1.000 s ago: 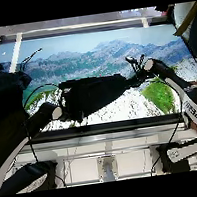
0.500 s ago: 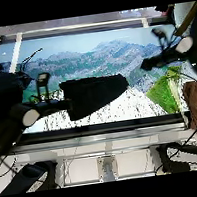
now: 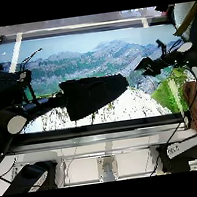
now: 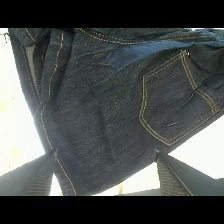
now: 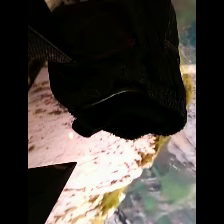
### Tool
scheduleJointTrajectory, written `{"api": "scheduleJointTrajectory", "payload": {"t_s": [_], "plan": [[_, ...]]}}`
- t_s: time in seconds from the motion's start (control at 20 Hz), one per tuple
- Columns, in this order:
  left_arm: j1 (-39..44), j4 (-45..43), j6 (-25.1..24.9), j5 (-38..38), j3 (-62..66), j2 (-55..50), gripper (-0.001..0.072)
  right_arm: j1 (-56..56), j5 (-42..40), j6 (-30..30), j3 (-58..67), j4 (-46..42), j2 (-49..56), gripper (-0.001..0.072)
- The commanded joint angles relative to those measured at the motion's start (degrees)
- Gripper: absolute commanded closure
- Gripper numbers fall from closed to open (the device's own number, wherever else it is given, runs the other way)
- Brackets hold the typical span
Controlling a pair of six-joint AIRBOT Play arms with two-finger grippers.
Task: Fold the clothes and pants, and hang the long-sleeved shirts on hangers.
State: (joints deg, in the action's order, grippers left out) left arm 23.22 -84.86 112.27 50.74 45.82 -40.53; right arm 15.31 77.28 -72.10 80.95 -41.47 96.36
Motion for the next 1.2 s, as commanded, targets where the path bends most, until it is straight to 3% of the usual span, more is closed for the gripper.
{"api": "scheduleJointTrajectory", "payload": {"t_s": [0.0, 0.1, 0.15, 0.35, 0.95, 1.0, 1.05, 1.15], "plan": [[-0.1, 0.0, 1.9, 0.0, 0.0, 0.1, 0.0012, 2.0, 5.6, 4.0, 0.1, 10.6, 9.9, 0.0008], [-0.1, 0.0, 3.3, 0.0, 0.0, 0.1, 0.0147, 0.7, 5.9, 4.1, 0.2, 9.2, 12.7, 0.0007], [-0.1, 0.0, 3.3, 0.0, 0.0, 0.1, 0.0167, 0.0, 5.9, 5.0, 0.2, 9.3, 13.8, 0.0008], [-0.1, 0.0, 3.3, 0.0, 0.0, 0.1, 0.0168, -2.0, 5.0, 13.7, 0.7, 9.7, 14.6, 0.0024], [-0.1, 0.0, 3.3, 0.0, 0.0, 0.1, 0.0169, -7.1, 4.0, 13.2, 1.1, 6.8, 14.6, 0.0008], [-0.1, 0.0, 3.3, 0.0, 0.0, 0.1, 0.0179, -7.3, 2.2, 13.2, 1.1, 6.1, 14.6, 0.0008], [-0.1, 0.0, 3.3, 0.0, 0.0, 0.1, 0.0235, -7.7, 0.4, 13.1, 1.1, 6.0, 14.6, 0.0008], [-0.1, 0.0, 3.3, 0.0, 0.0, 0.1, 0.0236, -9.0, -2.4, 13.1, 1.1, 5.9, 14.7, 0.001]]}}
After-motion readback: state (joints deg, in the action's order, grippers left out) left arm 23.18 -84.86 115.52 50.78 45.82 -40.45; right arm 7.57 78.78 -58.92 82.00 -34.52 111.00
